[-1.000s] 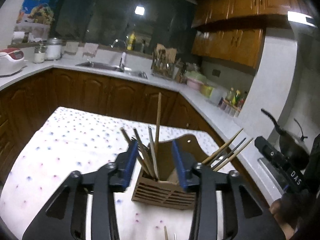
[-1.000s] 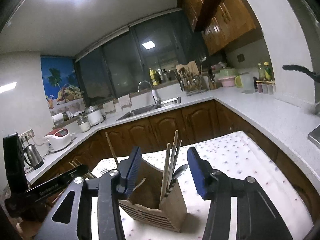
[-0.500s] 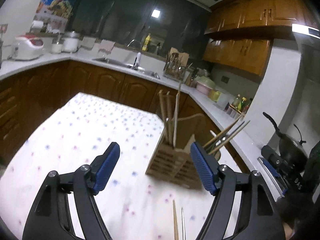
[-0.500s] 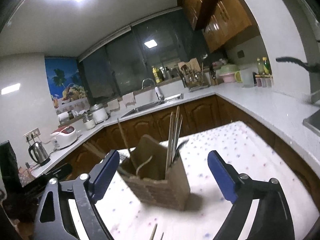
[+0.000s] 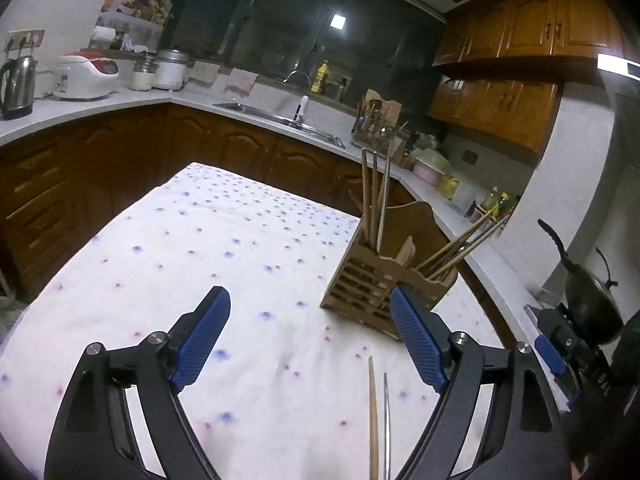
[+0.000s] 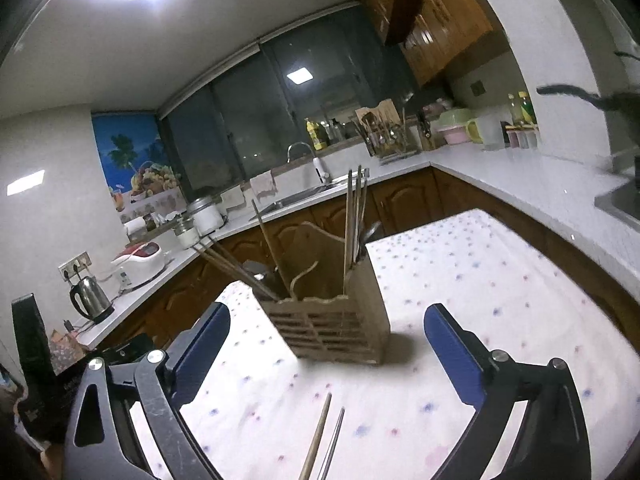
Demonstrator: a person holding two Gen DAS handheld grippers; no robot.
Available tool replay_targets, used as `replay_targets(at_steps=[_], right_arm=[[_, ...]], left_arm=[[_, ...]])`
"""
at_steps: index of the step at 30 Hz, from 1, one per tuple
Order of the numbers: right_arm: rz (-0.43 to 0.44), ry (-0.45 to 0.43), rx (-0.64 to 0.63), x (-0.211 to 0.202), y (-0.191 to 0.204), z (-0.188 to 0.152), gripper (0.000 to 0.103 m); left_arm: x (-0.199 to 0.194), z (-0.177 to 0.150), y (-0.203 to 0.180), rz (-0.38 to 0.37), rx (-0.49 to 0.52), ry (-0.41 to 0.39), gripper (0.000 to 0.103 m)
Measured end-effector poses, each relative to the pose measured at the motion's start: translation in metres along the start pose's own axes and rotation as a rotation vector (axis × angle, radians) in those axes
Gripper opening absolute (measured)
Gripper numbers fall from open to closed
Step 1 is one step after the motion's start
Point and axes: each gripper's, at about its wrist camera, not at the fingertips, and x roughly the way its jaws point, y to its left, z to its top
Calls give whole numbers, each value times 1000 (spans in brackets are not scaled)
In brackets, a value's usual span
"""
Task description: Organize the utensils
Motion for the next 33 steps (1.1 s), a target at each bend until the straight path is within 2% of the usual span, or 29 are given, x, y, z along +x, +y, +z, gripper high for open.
replay_targets(at_steps=[4, 7, 9, 12, 14, 19, 22, 26, 33], right_arm=[[14, 32, 31, -6, 1, -10, 99], [31, 17, 35, -17, 6, -9, 99], [41, -17, 26, -29, 11, -2, 99], [42, -76, -2, -47, 18, 4, 99], [17, -124, -38, -60, 23, 4, 99], [-57, -234, -143, -87, 34, -15, 103], [-70, -269, -225, -96, 45, -31, 103], [-55, -244, -282, -96, 52, -48, 103], [-52, -198, -265, -98, 47, -66, 103]], left_arm=[[-12, -4, 3, -5, -9, 12, 85], [-25, -1, 2, -17, -11, -8, 85], [-36, 1, 0, -18, -1, -32, 85], [-49, -1, -1, -4, 13, -62, 94], [-57, -6, 1, 8, 20, -86, 97], [-71, -21, 2, 45, 64, -144, 102], [-79, -34, 4, 67, 97, -177, 103], [-85, -51, 7, 106, 138, -188, 103], [-95, -73, 13, 161, 180, -207, 103]])
